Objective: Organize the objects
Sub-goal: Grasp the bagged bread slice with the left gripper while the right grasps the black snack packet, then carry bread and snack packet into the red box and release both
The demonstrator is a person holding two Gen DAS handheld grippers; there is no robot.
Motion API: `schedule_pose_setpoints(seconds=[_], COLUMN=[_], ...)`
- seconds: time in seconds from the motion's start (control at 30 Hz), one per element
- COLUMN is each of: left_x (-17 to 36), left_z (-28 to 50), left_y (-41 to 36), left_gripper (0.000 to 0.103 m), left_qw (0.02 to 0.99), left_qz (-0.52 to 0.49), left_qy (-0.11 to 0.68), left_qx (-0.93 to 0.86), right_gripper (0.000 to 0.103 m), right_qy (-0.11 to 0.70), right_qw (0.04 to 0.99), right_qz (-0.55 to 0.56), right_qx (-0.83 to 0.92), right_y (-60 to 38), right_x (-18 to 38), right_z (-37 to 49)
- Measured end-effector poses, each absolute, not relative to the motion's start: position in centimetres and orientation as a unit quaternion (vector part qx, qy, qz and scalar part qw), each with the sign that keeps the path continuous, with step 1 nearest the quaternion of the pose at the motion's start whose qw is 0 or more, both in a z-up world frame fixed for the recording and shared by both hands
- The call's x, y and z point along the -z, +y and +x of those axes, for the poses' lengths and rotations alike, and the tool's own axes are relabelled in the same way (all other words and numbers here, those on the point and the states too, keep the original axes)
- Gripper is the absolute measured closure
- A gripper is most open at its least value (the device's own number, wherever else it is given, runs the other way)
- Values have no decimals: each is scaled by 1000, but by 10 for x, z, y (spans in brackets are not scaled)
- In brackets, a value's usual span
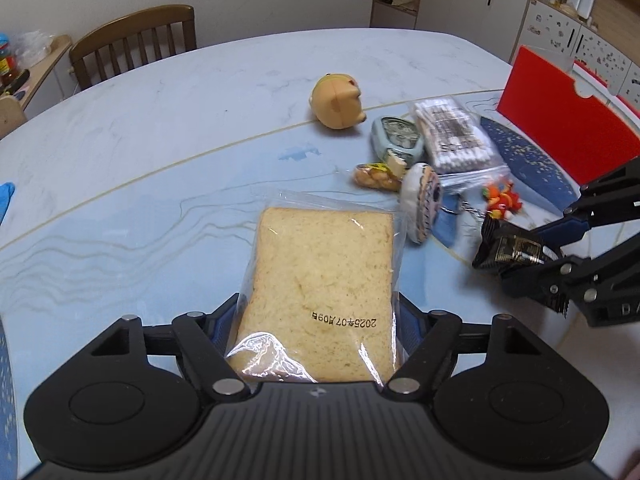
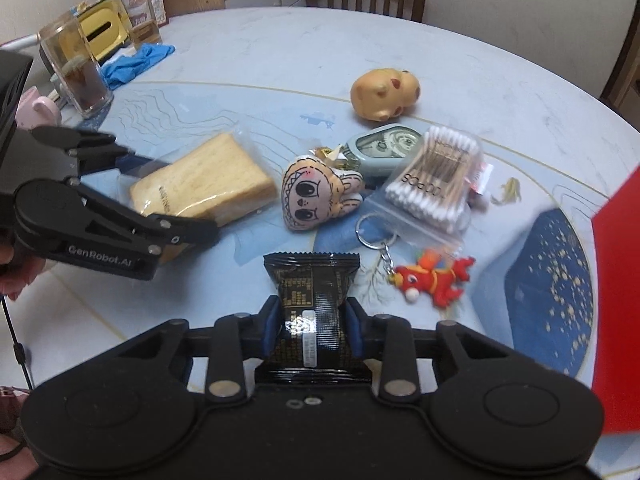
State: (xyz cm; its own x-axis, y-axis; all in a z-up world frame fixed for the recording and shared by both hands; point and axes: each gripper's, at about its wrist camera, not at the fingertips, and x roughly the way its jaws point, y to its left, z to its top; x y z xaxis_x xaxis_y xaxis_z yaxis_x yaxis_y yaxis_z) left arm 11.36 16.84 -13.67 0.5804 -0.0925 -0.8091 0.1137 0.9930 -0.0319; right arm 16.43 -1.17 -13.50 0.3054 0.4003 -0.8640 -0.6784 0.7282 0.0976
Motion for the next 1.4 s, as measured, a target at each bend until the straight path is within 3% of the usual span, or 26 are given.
schedule_pose_setpoints(seconds=[0.53,1.4], left_x=[73,22], left_z=[85,159], left_y=[105,-79], left_gripper=[27,27], left_qw=[901,909], left_qz=[-18,35], left_qy=[429,390], left_qx=[57,142], right_gripper=[70,70], right_qy=[433,391], right_qw=[825,882], right_qz=[-122,-72], right_qx=[-341,-255], right_y=[-79,-255], right_x=[81,35], right_z=[158,228])
